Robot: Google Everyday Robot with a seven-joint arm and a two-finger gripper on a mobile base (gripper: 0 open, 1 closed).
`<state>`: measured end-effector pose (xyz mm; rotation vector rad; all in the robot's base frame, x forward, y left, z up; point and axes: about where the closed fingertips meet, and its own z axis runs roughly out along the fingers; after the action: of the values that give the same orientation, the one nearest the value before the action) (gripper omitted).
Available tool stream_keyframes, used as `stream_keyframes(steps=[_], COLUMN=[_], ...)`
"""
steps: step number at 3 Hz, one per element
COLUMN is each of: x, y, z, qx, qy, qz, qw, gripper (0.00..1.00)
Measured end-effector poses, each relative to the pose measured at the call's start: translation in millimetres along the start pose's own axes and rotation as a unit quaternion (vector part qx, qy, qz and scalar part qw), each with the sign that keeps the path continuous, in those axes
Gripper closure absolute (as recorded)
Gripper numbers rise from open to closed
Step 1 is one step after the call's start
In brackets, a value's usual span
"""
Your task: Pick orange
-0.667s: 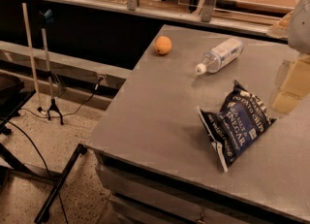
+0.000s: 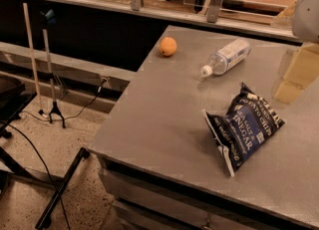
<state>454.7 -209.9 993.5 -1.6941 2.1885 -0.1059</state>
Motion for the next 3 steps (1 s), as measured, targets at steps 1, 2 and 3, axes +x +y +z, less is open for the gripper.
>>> stream_keyframes(steps=[1, 2, 3], x=[-26.3, -60.5, -83.1], y=[-29.2, -62.7, -84.9], z=[3.8, 13.6, 31.0], qx=[-0.010, -0.026, -0.040], qy=[-0.040, -0.088, -0.130], qz=[0.012, 0.034, 0.068], qw=[0.9991, 0.9952, 0.9883], gripper=[0.00, 0.00, 0.00])
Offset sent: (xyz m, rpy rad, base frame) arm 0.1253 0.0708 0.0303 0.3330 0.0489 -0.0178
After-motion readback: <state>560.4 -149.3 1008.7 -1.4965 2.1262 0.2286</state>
